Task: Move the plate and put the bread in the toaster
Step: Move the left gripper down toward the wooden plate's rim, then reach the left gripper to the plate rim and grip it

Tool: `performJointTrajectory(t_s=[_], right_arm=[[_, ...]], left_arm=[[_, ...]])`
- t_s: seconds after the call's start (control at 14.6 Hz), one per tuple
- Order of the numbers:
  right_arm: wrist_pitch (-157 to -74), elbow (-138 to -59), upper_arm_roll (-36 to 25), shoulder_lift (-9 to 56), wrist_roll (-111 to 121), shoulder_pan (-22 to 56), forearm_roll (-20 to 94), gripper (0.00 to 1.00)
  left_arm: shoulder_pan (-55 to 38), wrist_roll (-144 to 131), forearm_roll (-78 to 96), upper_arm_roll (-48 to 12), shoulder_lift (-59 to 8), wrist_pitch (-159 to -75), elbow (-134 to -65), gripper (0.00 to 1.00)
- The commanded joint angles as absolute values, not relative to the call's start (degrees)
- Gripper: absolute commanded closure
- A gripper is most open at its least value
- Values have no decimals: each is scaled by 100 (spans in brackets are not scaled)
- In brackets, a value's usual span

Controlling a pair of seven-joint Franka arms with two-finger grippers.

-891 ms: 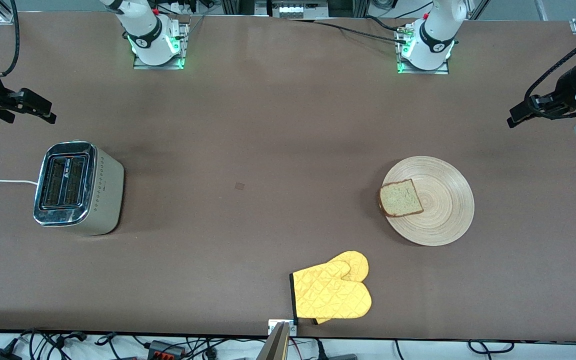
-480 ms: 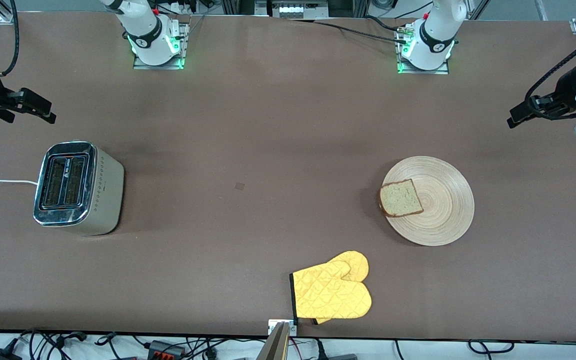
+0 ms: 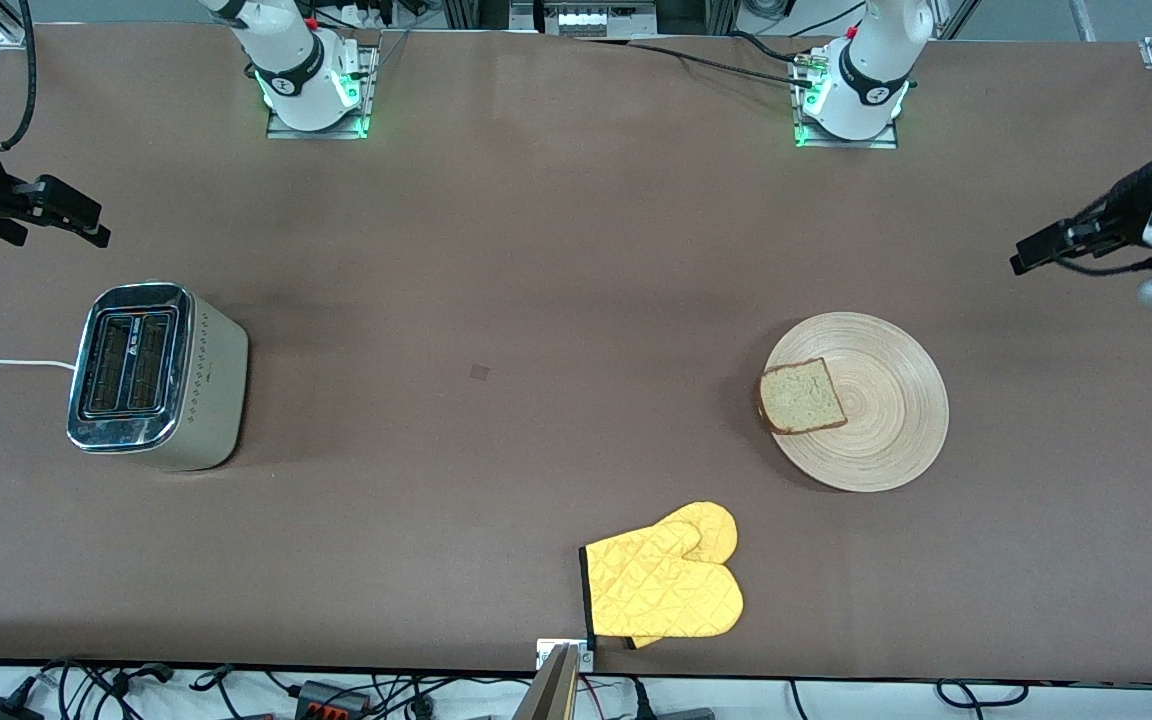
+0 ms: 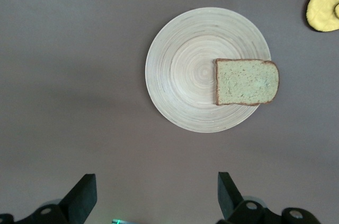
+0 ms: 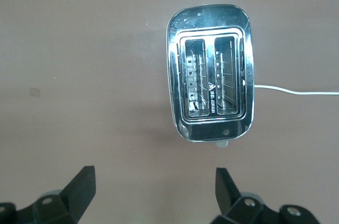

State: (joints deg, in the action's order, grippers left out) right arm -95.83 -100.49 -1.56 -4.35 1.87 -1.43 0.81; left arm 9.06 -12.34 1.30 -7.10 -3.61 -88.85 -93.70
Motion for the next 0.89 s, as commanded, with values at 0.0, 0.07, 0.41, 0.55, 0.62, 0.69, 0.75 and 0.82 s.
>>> performJointTrajectory(t_s=[0.0, 0.07, 0.41, 0.55, 0.62, 0.69, 0.75, 0.82], right_arm=[[-9554, -9941, -105, -396, 176, -184, 53, 0], [-9562, -9940, -105, -387, 167, -185, 61, 0], [-9554, -9940, -97, -325, 167, -167, 70, 0], [-9554, -9940, -97, -325, 167, -176, 70, 0], [-9554, -9940, -97, -325, 167, -176, 70, 0], [-9545, -9940, -97, -316, 176, -167, 70, 0], [-9545, -9940, -97, -308, 176, -176, 70, 0], [-9536, -9940, -97, -308, 176, -167, 70, 0]], left_arm=[[1002, -1318, 220, -686, -1254, -8604, -8868, 0], [1115, -1197, 263, -659, -1500, -8613, -8851, 0], [2205, -116, 1369, -668, -2651, -8701, -8851, 0], [2390, 384, 1879, -659, -3031, -9042, -8859, 0], [2434, 857, 1950, -659, -3215, -9201, -8868, 0], [2504, 1270, 2116, -659, -3408, -9220, -8868, 0], [2592, 1509, 2353, -659, -3567, -9220, -8868, 0], [2654, 1677, 2442, -650, -3725, -9228, -8868, 0]])
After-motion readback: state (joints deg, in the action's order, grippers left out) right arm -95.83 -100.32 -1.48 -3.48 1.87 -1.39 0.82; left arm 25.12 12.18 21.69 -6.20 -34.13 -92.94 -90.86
